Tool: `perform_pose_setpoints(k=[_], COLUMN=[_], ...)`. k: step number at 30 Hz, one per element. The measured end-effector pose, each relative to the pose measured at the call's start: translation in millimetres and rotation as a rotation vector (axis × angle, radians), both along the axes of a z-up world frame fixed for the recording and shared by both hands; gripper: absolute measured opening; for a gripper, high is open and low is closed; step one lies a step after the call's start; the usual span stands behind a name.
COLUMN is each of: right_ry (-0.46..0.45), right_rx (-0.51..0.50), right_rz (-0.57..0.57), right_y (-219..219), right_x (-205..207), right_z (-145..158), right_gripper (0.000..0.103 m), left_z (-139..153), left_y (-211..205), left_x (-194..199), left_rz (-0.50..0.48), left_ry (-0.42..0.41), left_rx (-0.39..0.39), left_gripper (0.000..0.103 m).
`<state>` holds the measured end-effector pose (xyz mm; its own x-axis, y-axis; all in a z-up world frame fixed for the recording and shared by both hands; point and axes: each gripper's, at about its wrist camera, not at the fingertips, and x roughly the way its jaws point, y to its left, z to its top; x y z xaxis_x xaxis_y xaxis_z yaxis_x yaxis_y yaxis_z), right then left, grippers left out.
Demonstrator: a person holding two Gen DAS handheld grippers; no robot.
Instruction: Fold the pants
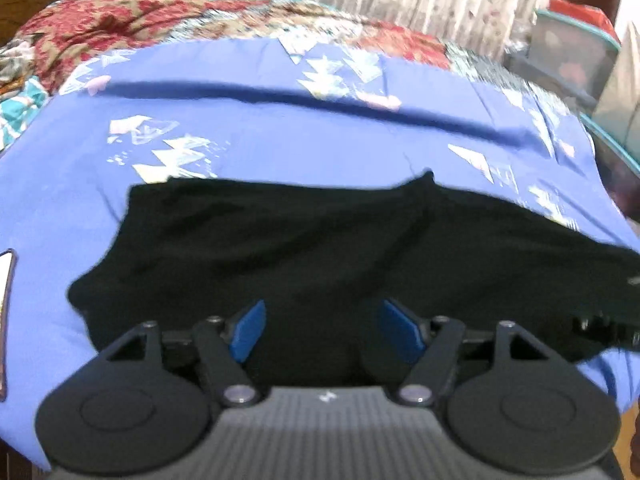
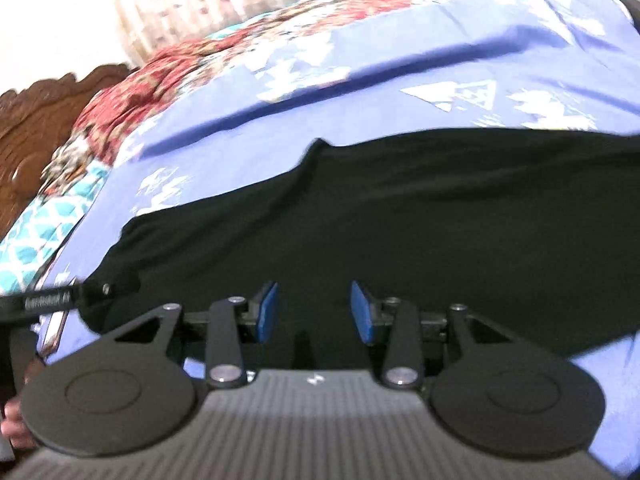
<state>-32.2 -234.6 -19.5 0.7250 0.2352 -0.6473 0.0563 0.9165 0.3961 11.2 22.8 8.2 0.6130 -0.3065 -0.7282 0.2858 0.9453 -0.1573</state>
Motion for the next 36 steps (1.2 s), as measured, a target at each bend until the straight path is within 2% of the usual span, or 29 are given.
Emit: perform_pose_setpoints(k=[3,5,6,10,12,13,26,36], right_ry=[0.059,0.131,0.155,0.122,0.11,0.103,0.072,0.075], right_rx=[0.041,0.044,0.059,0.069,0.101,0.114,0.096,-0.025], right_rz=[-0.034,-0.052,-0.052,-0.047,-0.042,-0.041,-0.038,0.014], right_y=[-5.9,-10.7,-12.5,-12.5,-11.3,-12.1,-16.7,-3.9], right_x=[4.2,4.1,4.6,3.9,5.6,4.6,-9.7,-6.6], right_z=[-13.3,-27.4,-35.0,-37.9,-40.1,-40.8,-39.2,-36.1], right_gripper=[0.043,0.043,0.043,0.047,0.059,0.06,0.063,0.063], left_z=[-19.5,-34.5,-37.2,-37.5,-36.6,-36.0,-37.1,-36.6], left_y=[-8.3,-9.7,-8.6,-9.2,-9.3,-9.3,-8.1,-1.7], left_x=[1.2,5.2,5.7,3.8,4.3,4.0,1.7,2.5], left_rz=[-0.005,0.01,0.011,0.01,0.01,0.009,0.005,-0.01], left_ry=[0.063,0.115,0.117,0.11,0.109,0.108,0.102,0.104], left_rx=[0.041,0.065,0.066,0.066,0.066,0.067,0.057,0.023], left_gripper=[0.067,0.067,0.067,0.068,0.069,0.069,0.069,0.073])
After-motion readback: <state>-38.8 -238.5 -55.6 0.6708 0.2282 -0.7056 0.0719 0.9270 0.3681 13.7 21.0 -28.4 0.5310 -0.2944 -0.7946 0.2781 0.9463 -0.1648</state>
